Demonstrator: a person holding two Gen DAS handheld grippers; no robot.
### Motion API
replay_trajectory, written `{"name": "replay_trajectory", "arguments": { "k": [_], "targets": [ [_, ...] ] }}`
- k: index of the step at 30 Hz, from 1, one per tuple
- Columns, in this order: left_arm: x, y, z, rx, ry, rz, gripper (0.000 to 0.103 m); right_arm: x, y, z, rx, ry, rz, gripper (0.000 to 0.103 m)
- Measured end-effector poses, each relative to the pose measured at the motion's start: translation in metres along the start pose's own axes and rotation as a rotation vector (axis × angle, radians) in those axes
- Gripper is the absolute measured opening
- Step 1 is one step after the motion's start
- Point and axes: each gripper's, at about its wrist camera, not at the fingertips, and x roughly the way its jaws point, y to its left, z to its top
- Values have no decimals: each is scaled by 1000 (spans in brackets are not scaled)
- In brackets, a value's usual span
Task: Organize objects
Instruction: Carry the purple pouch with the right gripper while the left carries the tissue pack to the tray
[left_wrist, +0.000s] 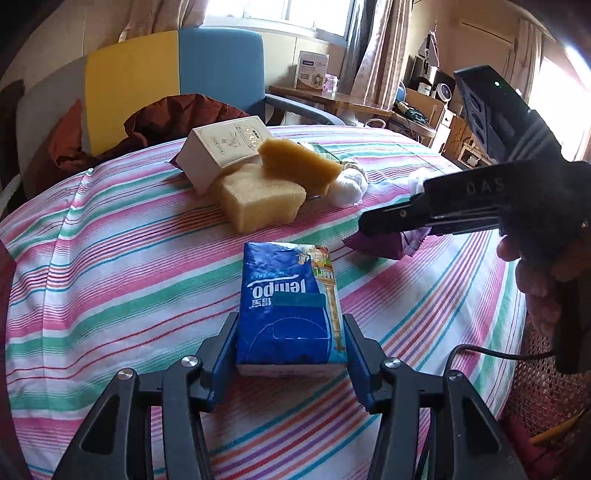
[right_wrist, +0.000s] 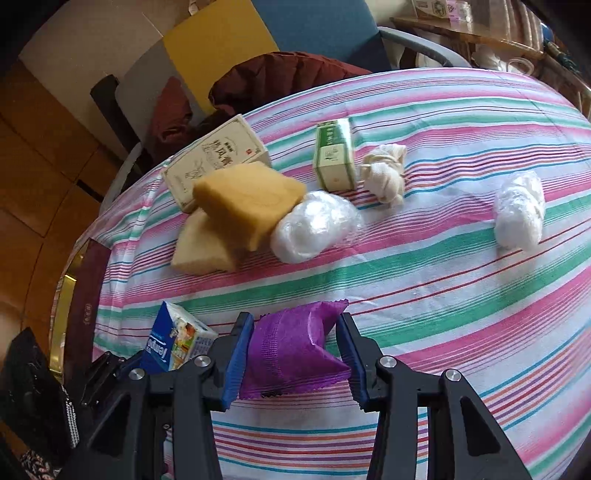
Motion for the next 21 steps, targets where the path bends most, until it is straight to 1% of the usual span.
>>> {"name": "replay_trajectory", "arguments": {
  "k": [3, 4, 6, 10, 14, 17, 21],
  "targets": [
    [-9, 2, -7, -17, 0, 14, 53, 3, 13, -2, -38, 1, 47, 47],
    [-14, 4, -10, -18, 1, 24, 53, 2, 18, -5, -58, -1, 50, 47],
    [-20, 9, -15, -29, 0, 20, 53, 1, 27, -10, -95, -9, 47, 47],
    [-41, 18, -29, -39, -14, 30, 53, 6, 34, -9, -155, -24, 33, 47],
    [-65, 24, -38, -26, -51, 42, 53, 13, 40, -12, -196, -14, 11, 47],
    [-78, 30, -39, -43, -73, 47, 53, 17, 47, -16, -225, -8, 14, 47],
    [-101, 44, -41, -84, -121, 65, 53, 16, 62, -21, -288, -22, 38, 47]
  ]
}}
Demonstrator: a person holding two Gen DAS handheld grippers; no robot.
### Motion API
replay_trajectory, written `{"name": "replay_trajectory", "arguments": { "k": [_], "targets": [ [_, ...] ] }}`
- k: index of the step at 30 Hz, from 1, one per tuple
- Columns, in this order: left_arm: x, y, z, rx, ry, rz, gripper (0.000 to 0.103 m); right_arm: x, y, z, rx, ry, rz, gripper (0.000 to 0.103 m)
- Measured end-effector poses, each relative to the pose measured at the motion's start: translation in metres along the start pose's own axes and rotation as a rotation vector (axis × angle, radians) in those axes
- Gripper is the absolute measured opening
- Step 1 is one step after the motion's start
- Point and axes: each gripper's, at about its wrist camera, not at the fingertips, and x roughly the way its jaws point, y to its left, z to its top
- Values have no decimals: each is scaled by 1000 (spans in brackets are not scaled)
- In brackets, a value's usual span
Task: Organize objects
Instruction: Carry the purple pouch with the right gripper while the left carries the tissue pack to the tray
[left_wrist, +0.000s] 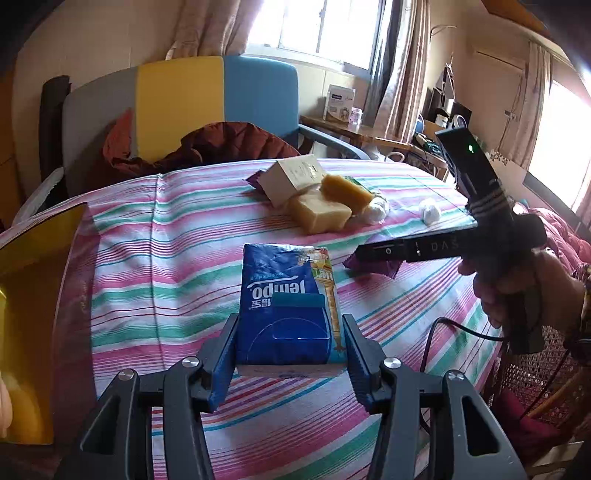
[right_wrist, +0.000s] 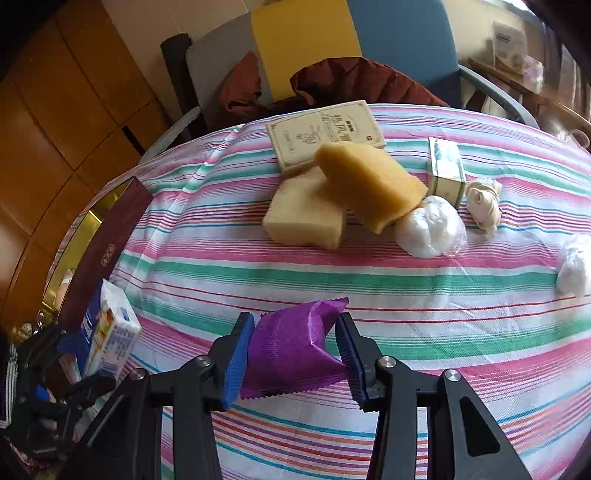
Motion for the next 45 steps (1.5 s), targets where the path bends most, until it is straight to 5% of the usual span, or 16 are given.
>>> {"name": "replay_trajectory", "arguments": {
  "k": [13, 24, 32, 45],
  "targets": [
    [-75, 101, 3, -248, -122, 145, 53, -5, 35, -6, -63, -50, 82, 47],
    [-77, 180, -20, -430, -23, 210, 53, -23, 85, -2, -42, -125, 166, 47],
    [-69, 204, -42, -471, 77, 259, 53, -25, 143, 1, -61, -152, 276, 47],
    [-86, 196, -50, -373, 85, 274, 55, 4, 231, 9, -111, -110, 403, 47]
  ]
}}
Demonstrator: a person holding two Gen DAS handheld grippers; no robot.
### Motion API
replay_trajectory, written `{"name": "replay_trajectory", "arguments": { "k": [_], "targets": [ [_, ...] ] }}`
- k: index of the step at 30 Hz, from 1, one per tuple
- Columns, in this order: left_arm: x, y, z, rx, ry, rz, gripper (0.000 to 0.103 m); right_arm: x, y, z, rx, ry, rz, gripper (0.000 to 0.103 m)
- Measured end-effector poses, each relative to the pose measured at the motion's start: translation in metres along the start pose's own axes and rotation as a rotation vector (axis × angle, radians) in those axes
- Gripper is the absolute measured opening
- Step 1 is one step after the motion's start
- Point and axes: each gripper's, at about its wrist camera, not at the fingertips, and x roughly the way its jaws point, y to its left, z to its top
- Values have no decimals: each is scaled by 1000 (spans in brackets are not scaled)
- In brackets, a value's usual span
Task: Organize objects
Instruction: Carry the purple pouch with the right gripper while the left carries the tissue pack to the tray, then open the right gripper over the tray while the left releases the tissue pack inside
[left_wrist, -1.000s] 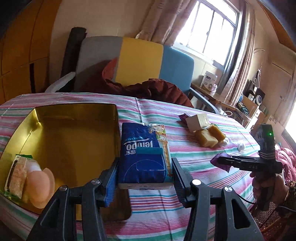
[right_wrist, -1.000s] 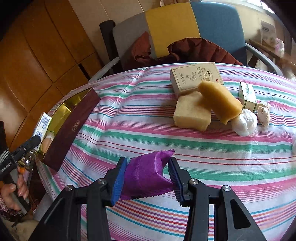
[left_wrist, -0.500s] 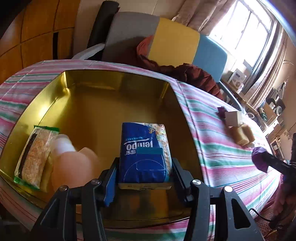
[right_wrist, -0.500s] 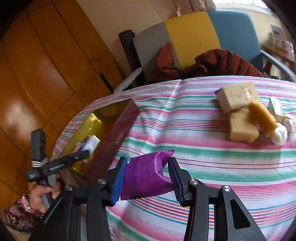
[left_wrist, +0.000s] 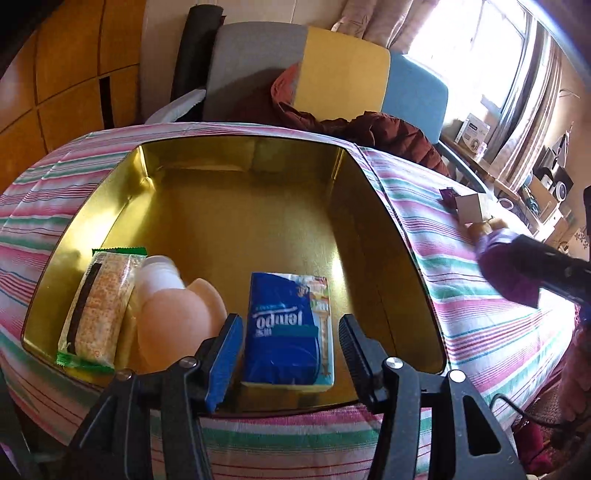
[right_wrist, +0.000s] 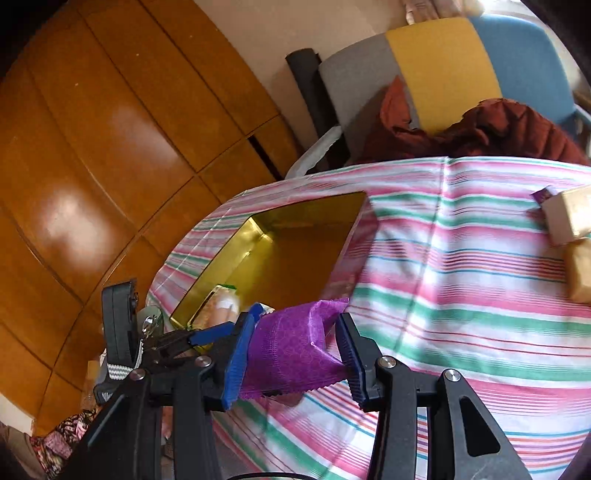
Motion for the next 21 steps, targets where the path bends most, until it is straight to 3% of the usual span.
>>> {"name": "replay_trajectory", "arguments": {
  "k": [4, 11, 16, 21],
  "targets": [
    [-19, 11, -4, -85, -88, -48, 55, 17, 8, -3, 10, 27, 8, 47],
    [-56, 35, 0, -221, -287, 19, 61, 40, 20, -6, -5, 70, -8, 47],
    [-61, 57, -3, -331, -316, 55, 62, 56, 33, -7, -40, 84, -61, 47],
    [-58, 64, -5, -366, -301, 61, 62, 72, 57, -11, -187, 84, -148, 47]
  ]
}}
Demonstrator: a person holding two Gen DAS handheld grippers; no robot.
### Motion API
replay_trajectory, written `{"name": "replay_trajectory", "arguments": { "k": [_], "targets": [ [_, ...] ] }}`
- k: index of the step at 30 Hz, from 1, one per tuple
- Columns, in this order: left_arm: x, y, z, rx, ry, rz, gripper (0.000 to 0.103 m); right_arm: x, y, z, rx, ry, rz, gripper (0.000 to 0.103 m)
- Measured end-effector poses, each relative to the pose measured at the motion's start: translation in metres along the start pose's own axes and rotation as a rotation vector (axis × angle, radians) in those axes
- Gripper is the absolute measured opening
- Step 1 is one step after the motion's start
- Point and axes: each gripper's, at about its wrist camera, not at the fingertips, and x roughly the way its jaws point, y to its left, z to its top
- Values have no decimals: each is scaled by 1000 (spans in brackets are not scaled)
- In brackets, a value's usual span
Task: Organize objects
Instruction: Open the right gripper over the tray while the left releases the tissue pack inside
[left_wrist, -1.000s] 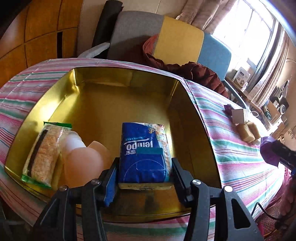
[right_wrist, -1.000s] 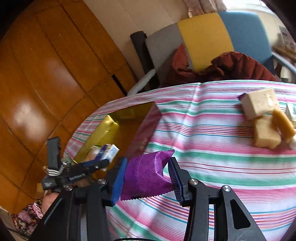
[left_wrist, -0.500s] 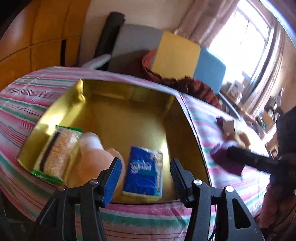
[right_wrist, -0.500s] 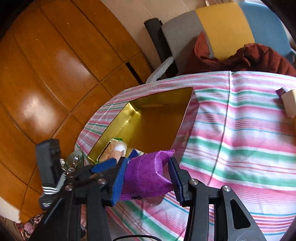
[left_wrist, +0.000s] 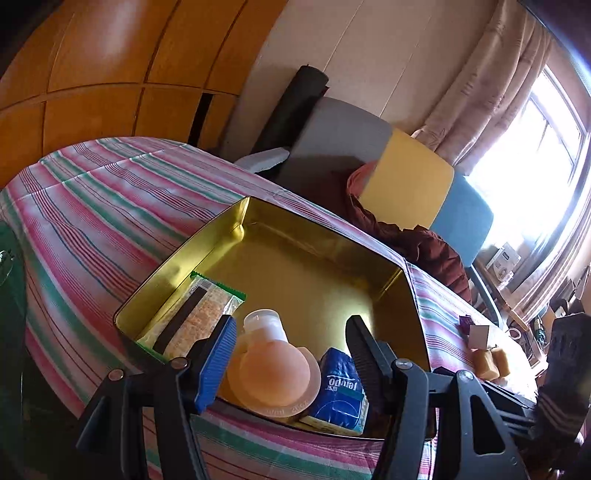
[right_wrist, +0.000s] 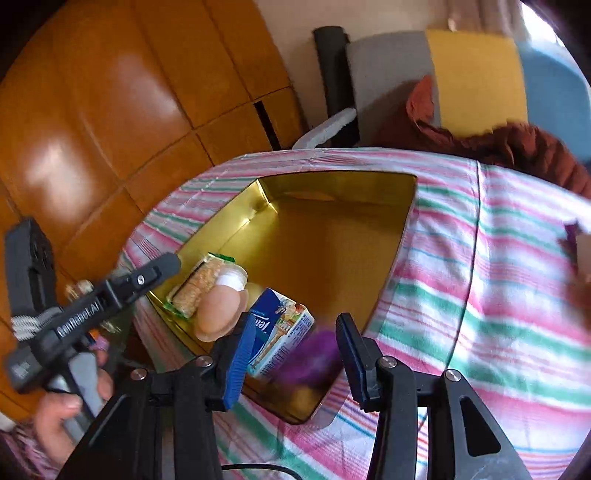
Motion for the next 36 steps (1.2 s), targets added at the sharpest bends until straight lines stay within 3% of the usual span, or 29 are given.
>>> {"name": "replay_trajectory", "arguments": {
  "k": [8, 11, 17, 23, 36],
  "targets": [
    [-1, -6, -6, 23, 10, -16, 62, 1, 16, -8, -115, -16, -61, 52],
    [1, -9, -8, 31, 22, -21, 62, -8, 9, -10, -82, -46, -58, 66],
    [3, -18, -14, 52, 43, -43, 62, -22, -7, -11, -2, -71, -71, 74],
    [5, -31, -20, 85, 79, -125, 62, -29, -27, -14, 77, -80, -94, 77],
    [-5, -76, -39, 240, 88, -222, 62, -41, -65, -29, 189, -73, -148, 78]
  ]
}}
